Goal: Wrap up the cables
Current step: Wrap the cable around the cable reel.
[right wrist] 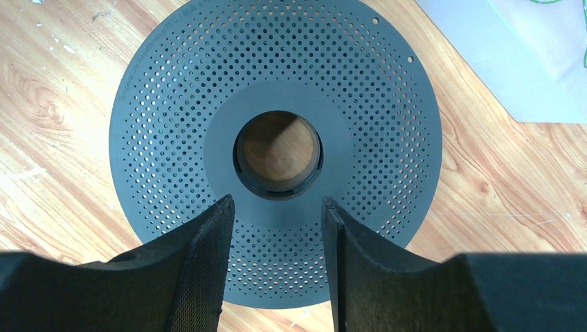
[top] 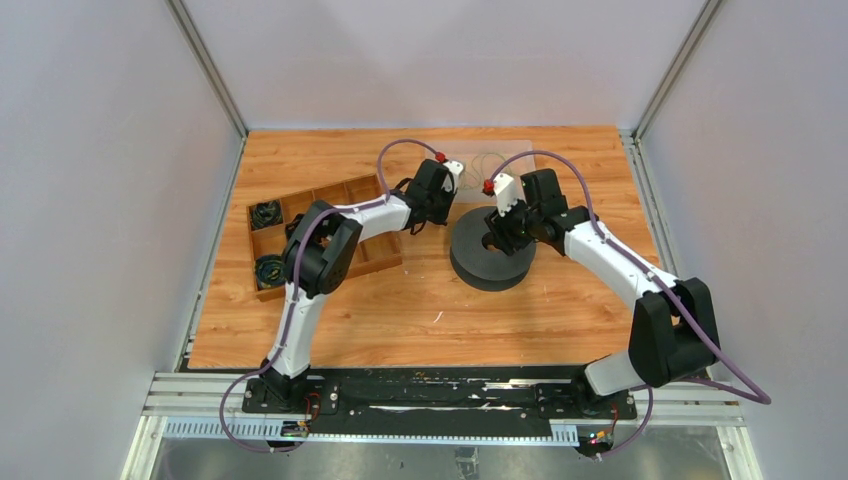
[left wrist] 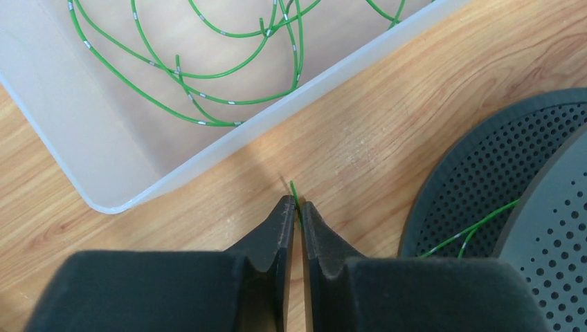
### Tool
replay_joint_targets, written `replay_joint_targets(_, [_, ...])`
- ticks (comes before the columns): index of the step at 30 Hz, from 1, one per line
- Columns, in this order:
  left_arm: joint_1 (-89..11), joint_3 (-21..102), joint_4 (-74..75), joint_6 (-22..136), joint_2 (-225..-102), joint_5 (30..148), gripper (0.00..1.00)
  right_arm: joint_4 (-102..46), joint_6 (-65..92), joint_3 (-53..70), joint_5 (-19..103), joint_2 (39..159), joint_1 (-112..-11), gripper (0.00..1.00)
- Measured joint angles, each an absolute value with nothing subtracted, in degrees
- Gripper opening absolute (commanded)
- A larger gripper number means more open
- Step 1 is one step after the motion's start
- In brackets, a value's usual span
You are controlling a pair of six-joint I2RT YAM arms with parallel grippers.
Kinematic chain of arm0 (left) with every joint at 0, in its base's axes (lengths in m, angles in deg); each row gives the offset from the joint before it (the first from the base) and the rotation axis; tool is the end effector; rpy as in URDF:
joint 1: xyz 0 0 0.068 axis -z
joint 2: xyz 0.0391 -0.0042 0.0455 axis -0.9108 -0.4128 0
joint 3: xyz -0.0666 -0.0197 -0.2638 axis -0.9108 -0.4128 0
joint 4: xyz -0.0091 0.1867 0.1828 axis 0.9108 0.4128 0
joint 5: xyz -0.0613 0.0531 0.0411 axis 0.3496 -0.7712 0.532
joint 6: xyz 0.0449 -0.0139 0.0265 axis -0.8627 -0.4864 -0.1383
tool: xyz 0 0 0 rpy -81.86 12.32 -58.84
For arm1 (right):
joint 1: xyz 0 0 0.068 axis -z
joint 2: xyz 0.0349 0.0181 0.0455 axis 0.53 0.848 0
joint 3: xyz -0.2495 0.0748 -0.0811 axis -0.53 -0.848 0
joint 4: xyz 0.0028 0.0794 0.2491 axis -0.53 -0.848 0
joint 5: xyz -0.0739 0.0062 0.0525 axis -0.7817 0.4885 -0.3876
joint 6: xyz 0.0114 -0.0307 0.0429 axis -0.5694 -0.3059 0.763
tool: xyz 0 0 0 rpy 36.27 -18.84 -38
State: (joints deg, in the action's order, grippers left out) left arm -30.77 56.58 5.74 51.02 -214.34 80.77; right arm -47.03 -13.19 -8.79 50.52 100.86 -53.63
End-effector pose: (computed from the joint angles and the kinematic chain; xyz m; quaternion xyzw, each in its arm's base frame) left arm 0.4012 -0.2796 0.1501 0.2269 0.8826 -0.1453 0.3853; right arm 0.2878 0.1248 0.2541 -0.3761 0.8313 0.1364 0.3859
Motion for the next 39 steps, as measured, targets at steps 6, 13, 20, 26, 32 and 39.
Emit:
replay_joint_targets(6, [-30.77, 55.27, 5.81, 49.8, -213.36, 80.88, 0.0, -46.97, -13.28, -9.56, 50.59, 100.81, -53.63, 0.49])
replay_joint_targets(13, [-30.77, 50.44, 5.89, 49.43, -209.89, 81.95, 0.0, -47.03, -13.67, -10.78, 50.61, 100.83, -53.63, 0.48])
replay_joint_targets(20, [-30.77, 42.06, 6.05, 49.36, -203.72, 84.55, 0.0, -47.03, -13.87, -10.96, 50.72, 100.83, -53.63, 0.48])
replay_joint_targets(26, [-30.77, 36.58, 6.44, 49.32, -199.52, 87.78, 0.0, -47.08, -14.33, -11.07, 51.26, 100.83, -53.63, 0.48])
replay_joint_targets(32, [-30.2, 30.68, 4.95, 49.23, -194.83, 90.84, 0.0, -47.34, -15.29, -11.07, 51.72, 100.83, -53.63, 0.47])
replay_joint_targets(39, [-25.8, 26.94, 1.63, 47.37, -189.73, 92.18, 0.0, -48.91, -15.72, -11.09, 53.43, 100.83, -53.46, 0.47])
